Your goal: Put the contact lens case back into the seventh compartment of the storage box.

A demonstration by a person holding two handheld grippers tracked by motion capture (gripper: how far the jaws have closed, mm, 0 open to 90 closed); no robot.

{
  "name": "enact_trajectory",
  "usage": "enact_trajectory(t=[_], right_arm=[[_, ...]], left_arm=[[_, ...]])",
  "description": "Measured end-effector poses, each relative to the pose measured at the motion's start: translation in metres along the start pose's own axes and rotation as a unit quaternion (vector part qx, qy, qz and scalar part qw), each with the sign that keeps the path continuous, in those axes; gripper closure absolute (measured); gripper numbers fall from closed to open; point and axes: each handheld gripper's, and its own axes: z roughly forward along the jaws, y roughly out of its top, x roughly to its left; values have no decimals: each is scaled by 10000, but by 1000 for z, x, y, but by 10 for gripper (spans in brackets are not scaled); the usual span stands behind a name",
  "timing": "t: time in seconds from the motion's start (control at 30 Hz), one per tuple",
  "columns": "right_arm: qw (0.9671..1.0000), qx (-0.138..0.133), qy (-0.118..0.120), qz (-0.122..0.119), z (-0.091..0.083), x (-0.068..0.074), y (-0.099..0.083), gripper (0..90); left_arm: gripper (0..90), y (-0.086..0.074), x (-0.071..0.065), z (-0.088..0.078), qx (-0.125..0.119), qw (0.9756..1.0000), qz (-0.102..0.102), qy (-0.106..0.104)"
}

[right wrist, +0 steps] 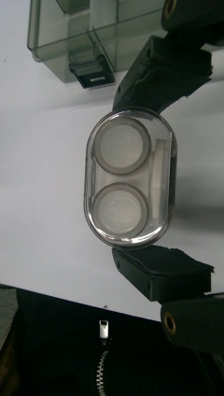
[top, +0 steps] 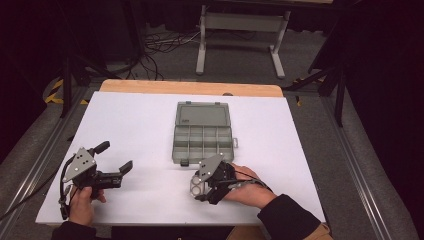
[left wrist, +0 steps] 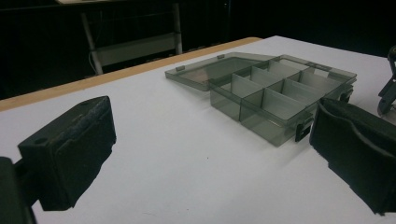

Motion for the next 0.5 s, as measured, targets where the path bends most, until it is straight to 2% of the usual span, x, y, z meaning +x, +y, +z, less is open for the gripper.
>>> enact_trajectory(t=[0.5], right_arm=[[9992,-337,-174,-90,-15,-1,1,265]], left_arm=[[13,0,0,0,1,10000,7,1]])
